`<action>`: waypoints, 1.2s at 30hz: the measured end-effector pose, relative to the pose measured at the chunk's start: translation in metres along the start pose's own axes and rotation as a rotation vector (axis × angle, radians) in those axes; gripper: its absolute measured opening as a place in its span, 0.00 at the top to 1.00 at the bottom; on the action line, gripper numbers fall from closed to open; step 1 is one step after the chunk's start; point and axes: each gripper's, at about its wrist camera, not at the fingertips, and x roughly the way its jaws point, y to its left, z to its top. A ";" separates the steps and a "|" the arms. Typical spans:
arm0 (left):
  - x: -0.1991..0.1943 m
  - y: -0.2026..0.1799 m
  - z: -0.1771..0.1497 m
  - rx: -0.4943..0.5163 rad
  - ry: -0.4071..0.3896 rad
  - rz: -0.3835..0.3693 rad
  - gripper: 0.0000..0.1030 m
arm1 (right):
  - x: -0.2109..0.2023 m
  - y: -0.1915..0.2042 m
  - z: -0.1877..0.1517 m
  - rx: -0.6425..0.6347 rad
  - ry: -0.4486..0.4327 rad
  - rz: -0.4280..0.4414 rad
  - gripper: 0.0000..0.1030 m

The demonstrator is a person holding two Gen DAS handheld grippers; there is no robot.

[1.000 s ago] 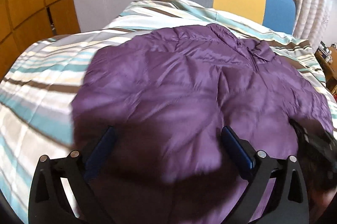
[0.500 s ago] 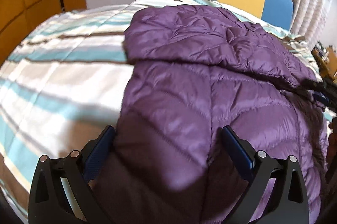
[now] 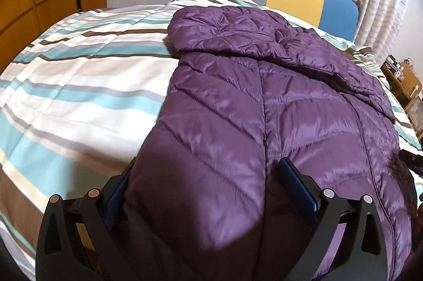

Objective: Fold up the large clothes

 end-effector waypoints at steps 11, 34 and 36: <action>-0.022 0.009 -0.021 0.041 -0.010 -0.051 0.03 | -0.044 -0.047 -0.047 -0.014 0.017 0.029 0.11; -0.056 0.002 -0.038 0.095 0.052 -0.234 0.87 | -0.060 -0.027 -0.083 -0.043 0.084 0.406 0.85; -0.059 0.003 -0.033 0.074 0.047 -0.260 0.88 | -0.062 -0.029 -0.074 -0.012 0.053 0.447 0.87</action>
